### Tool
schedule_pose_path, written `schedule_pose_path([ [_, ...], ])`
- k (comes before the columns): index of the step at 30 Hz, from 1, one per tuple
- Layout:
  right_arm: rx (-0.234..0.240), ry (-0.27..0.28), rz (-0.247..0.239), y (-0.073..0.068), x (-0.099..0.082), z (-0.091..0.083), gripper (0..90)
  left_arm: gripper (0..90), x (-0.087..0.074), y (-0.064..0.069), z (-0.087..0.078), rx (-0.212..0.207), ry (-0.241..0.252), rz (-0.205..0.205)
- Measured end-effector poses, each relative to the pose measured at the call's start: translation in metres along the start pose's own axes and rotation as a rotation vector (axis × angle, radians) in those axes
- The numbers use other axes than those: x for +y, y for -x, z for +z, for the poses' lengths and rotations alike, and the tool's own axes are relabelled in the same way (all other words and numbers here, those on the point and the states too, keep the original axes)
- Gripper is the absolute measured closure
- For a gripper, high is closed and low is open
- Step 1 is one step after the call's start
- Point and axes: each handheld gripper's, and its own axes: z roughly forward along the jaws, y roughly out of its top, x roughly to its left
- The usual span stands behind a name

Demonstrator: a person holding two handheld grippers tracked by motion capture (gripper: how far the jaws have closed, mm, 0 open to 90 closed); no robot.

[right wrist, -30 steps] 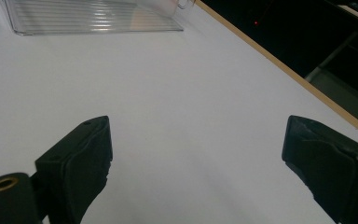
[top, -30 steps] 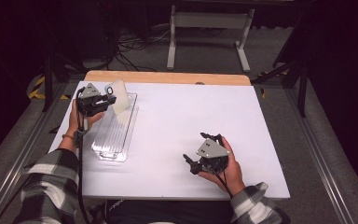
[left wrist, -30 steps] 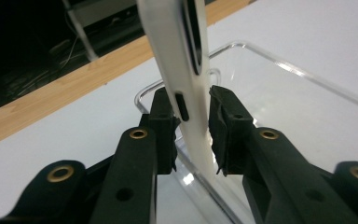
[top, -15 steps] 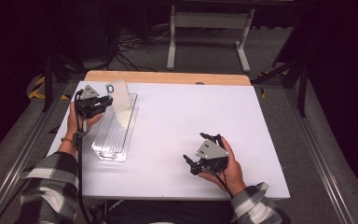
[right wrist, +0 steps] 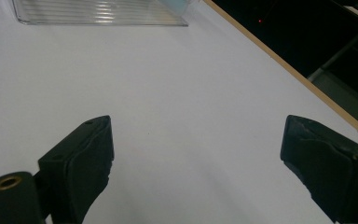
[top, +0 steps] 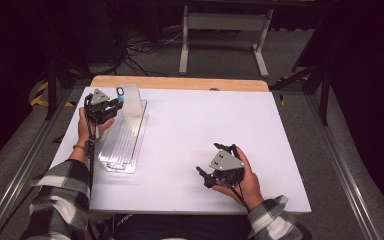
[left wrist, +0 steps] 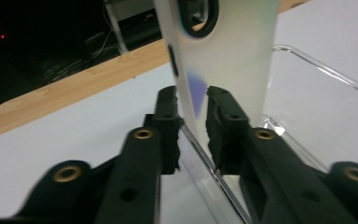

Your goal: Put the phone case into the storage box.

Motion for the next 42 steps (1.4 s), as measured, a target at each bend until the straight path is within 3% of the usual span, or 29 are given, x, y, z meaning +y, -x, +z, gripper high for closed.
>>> schedule_pose_path([
  [11, -0.002, -0.002, -0.005, 0.000, 0.000, 0.000, 10.3, 76.6, 0.001, 0.001, 0.001, 0.008, -0.003, -0.007],
  [29, -0.010, 0.004, -0.001, 0.001, 0.000, -0.001, 10.5, 76.5, 0.003, 0.004, -0.005, -0.013, 0.021, -0.014],
  [42, -0.019, 0.011, 0.006, 0.002, 0.000, -0.002, 11.0, 75.1, 0.001, 0.006, -0.013, -0.037, 0.063, -0.039],
])
